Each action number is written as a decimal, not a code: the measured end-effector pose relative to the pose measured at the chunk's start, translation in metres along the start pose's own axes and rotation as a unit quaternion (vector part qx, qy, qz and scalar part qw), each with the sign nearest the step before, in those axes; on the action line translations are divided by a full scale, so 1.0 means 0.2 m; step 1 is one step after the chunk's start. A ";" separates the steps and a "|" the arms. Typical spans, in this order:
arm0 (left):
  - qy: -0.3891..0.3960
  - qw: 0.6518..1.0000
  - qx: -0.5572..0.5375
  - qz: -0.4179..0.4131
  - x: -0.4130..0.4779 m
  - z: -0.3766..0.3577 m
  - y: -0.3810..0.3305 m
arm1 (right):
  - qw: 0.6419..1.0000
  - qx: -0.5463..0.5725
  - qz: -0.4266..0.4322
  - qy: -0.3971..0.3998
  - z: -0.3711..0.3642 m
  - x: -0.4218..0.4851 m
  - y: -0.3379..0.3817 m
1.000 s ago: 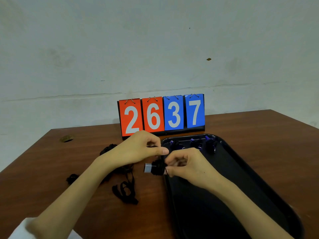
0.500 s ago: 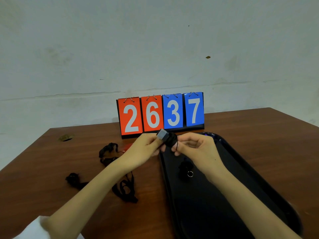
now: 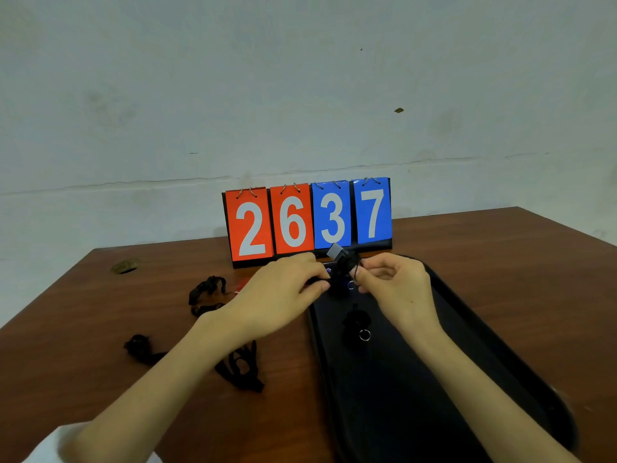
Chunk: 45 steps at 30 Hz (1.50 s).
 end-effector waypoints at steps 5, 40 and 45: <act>-0.032 0.999 0.014 -0.009 0.00 0.07 -0.01 | 0.993 -0.092 0.071 -0.008 -0.03 -0.04 0.00; -0.173 0.971 -0.097 0.137 0.00 -0.04 -0.02 | 0.936 -0.242 0.250 -0.041 -0.10 -0.12 0.00; -0.115 0.987 -0.021 0.109 0.00 -0.07 -0.02 | 0.926 -0.263 0.271 -0.024 -0.12 -0.12 -0.02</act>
Point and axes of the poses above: each hand's wrist, its own x-axis towards the middle knuckle, its own z-axis out of the back of the hand, y = z × x, the point moved 2 cm from there along x, towards the middle knuckle, and after that the axes turned 12 degrees about -z, right-handed, at the moved point
